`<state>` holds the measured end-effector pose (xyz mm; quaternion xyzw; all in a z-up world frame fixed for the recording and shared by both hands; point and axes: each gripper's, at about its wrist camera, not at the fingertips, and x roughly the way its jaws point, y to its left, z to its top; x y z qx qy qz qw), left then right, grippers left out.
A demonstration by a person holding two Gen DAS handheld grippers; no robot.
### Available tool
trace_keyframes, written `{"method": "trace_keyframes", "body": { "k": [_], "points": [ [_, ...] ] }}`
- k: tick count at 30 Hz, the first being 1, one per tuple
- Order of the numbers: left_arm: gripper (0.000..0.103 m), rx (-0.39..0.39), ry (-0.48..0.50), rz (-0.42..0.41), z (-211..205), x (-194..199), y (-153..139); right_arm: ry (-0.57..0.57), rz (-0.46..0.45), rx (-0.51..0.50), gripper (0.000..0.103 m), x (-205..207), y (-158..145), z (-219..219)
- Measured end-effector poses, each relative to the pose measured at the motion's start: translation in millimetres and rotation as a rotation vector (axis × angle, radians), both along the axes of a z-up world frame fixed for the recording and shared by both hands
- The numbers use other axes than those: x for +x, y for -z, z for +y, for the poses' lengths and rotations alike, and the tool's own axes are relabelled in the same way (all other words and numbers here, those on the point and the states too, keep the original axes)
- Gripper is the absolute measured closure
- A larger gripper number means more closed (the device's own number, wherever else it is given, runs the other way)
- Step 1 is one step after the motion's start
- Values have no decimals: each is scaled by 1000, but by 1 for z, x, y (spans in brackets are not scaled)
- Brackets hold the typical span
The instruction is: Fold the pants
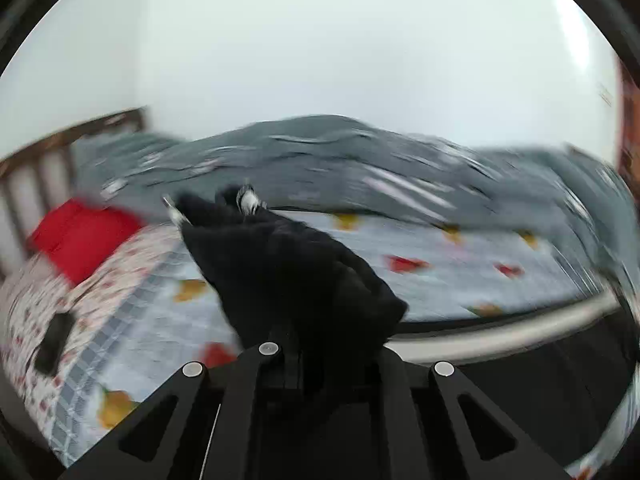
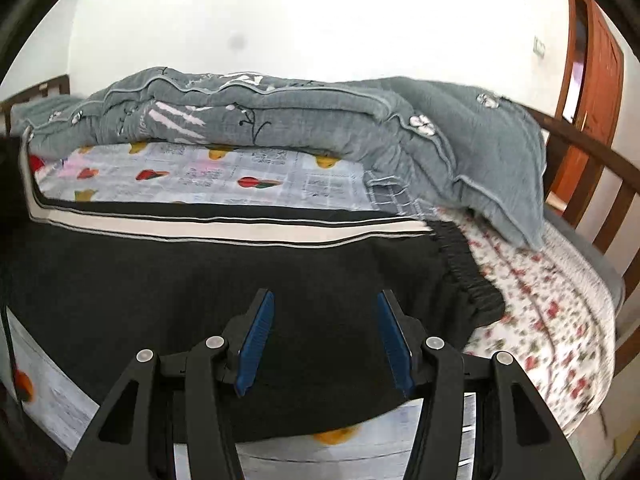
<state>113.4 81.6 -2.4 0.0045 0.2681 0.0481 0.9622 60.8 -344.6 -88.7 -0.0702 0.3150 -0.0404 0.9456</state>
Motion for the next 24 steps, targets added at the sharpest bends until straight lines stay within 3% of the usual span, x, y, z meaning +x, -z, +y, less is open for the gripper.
{"method": "trace_keyframes", "body": {
  "k": [4,8,12,13,14,17,18,20,24],
  "points": [
    [94,111,127,78,-103,0,41,-9,11,37,50,-7,6,-22],
    [94,120,268,202,-174,-13,100,-14,16,90,50,-17,17,-35],
    [92,203,256,260,-210,-28,137,-30,15,96,50,-26,28,-33],
    [90,204,262,252,-209,-32,137,-36,14,101,50,-27,29,-32],
    [82,186,279,248,-205,-35,135,-44,15,108,50,-28,30,-31],
    [57,17,368,255,-178,-46,119,-80,14,135,50,-26,27,-24],
    [53,-24,368,242,-163,-54,112,-96,12,147,50,-25,25,-21],
    [35,-61,368,218,-145,-68,107,-139,15,179,50,-18,21,-10],
    [33,-125,292,144,-87,-97,103,-235,36,261,50,-2,15,20]
  ]
}}
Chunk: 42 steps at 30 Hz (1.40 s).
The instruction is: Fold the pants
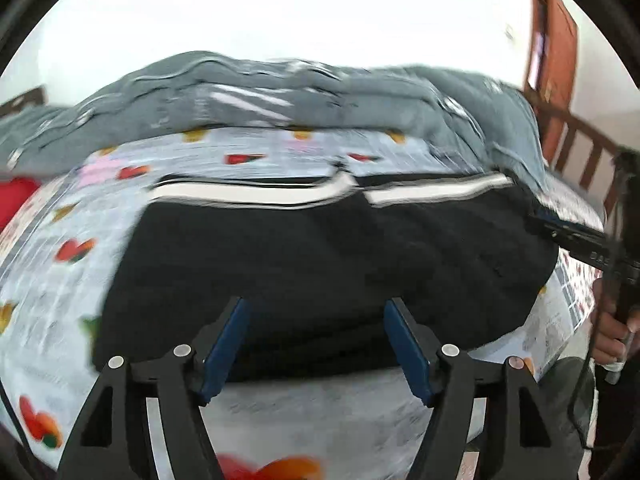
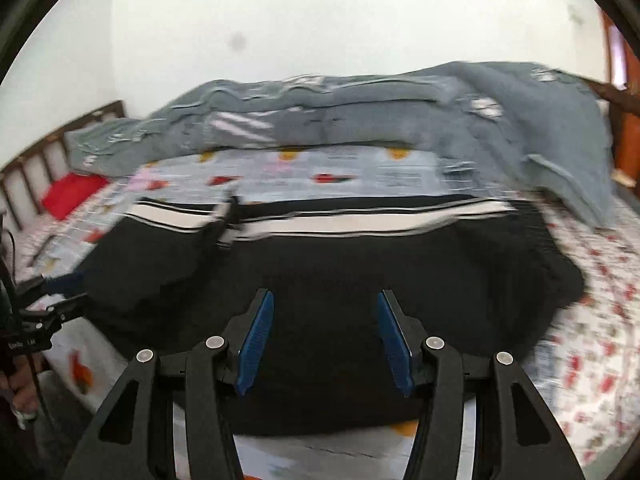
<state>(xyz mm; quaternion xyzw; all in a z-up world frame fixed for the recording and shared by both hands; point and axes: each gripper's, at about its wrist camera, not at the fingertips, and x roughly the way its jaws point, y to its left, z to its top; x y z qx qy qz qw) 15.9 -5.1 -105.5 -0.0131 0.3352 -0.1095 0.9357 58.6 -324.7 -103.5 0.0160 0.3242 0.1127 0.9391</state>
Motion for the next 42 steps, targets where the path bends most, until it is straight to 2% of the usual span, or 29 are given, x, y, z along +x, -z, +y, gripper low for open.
{"method": "trace_keyframes", "body": {
  "k": [3,6,9,11,12,14,15,17,19,23,26,28,32,34,37,40,42],
  "points": [
    [32,30,-141,-28,42,-4,-2,-63,26,33,50,11,1,30],
    [32,40,-226,-21,69,13,-7,-153,63,76,50,20,6,68],
    [32,42,-294,1,89,37,0,-190,66,83,51,26,12,95],
    [32,31,-302,41,98,51,15,-212,94,60,66,32,23,115],
    [32,30,-302,78,100,57,26,-224,121,39,91,34,30,123],
    [31,31,-289,156,104,66,46,-234,171,-31,93,34,50,138],
    [31,10,-275,154,107,64,53,-223,149,-60,93,28,54,141],
    [22,-35,-270,117,114,57,58,-221,113,-123,93,17,54,147],
    [21,-68,-264,117,118,56,61,-226,123,-117,92,16,49,145],
    [23,-93,-256,127,121,63,54,-230,139,-40,91,14,36,126],
    [23,-104,-271,111,125,70,45,-183,97,-67,90,9,22,106],
    [23,-114,-283,124,130,75,42,-106,47,-80,80,1,12,78],
    [24,-170,-256,143,136,84,41,151,-38,-85,60,-21,-4,-12],
    [24,-221,-244,156,138,89,39,274,-33,-79,54,-30,-4,-53],
    [24,-206,-243,154,134,98,36,388,20,-22,51,-32,7,-103],
    [24,-190,-243,169,131,107,34,439,60,52,51,-27,20,-134],
    [24,-207,-251,191,133,109,37,444,70,98,51,-22,25,-145]
  ]
}}
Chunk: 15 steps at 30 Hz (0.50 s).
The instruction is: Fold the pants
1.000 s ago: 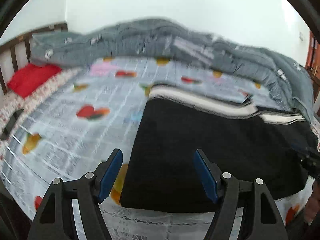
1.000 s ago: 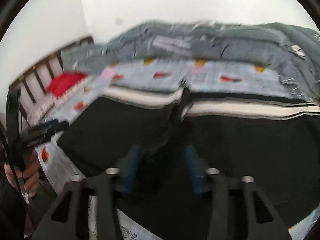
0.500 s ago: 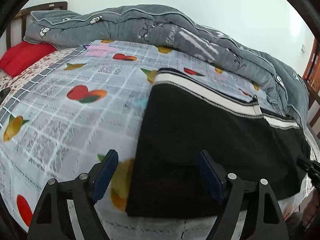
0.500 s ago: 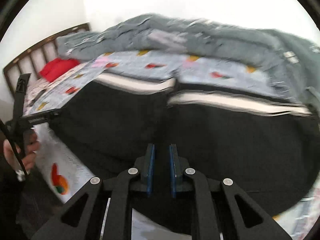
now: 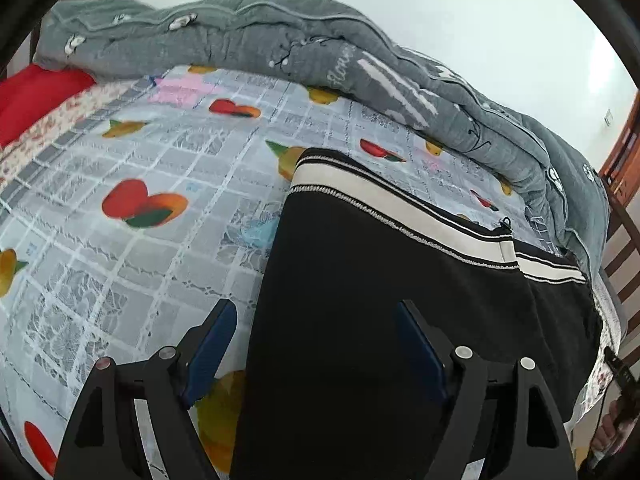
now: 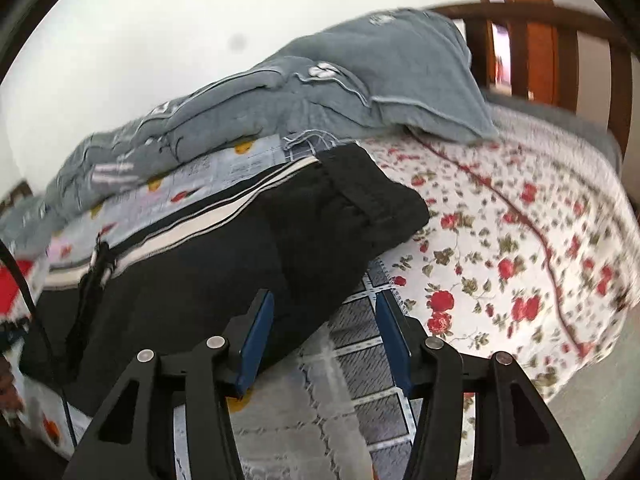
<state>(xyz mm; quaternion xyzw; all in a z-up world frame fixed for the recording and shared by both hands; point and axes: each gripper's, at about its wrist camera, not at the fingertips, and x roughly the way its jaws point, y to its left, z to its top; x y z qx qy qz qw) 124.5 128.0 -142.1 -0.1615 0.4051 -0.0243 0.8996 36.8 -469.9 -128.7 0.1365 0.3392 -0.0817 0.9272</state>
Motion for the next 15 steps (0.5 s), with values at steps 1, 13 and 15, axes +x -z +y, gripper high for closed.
{"method": "trace_keyframes", "body": {
  "k": [1,13,15],
  "points": [
    [27,-14,3,13,2,-1,2,-1,5,19,51,6,3,-4],
    [63,-145,126,105,25,43,23,-18,51,177,51,83,39,-4],
    [61,-167,160,114,25,56,26,-2,58,163,48,89,40,0]
  ]
}}
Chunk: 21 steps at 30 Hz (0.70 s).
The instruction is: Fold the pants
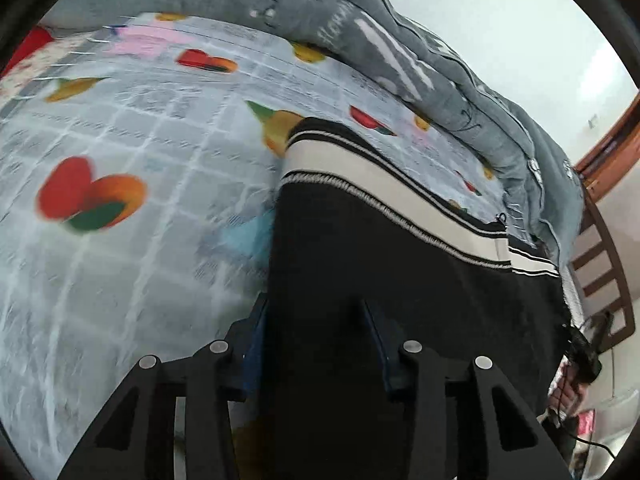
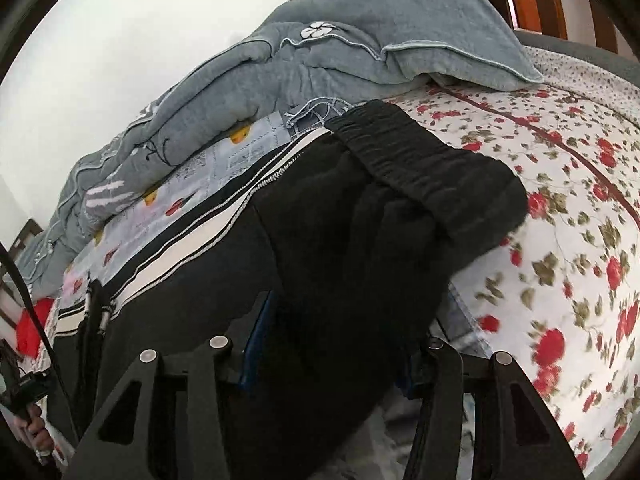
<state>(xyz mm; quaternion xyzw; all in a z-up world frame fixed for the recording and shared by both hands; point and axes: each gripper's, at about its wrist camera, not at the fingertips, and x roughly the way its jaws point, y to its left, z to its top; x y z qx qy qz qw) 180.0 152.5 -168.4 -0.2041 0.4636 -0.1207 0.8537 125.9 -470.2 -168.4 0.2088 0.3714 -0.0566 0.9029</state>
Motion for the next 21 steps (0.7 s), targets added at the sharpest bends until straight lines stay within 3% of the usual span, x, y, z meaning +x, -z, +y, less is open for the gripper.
{"method": "trace_keyframes", "body": {
  "k": [2,3,4,5,8,13,16,19,21],
  "points": [
    [61,-8,20,4,-4,10,3,6,9,-30,47,5,0,6],
    [61,-10,31,4,-5,14,3,22,20,-42,53,8,-2,8],
    [62,-15,34,3,-6,18,4,42,28,-55,77,9,-4,9],
    [75,-21,30,2,-7,19,4,64,31,-79,88,8,-9,10],
    [91,-66,32,-4,-5,22,0,59,-12,-124,90,4,-39,20],
    [93,-74,62,-103,2,22,-36,10,-137,-279,92,1,-103,75],
    [93,-91,39,-170,22,18,-63,-40,-221,-316,93,4,-139,108],
    [93,-52,-14,-198,47,11,-79,-110,-305,-307,93,4,-158,130],
    [93,22,-59,-185,62,9,-82,-151,-323,-317,93,9,-156,140]
  ]
}}
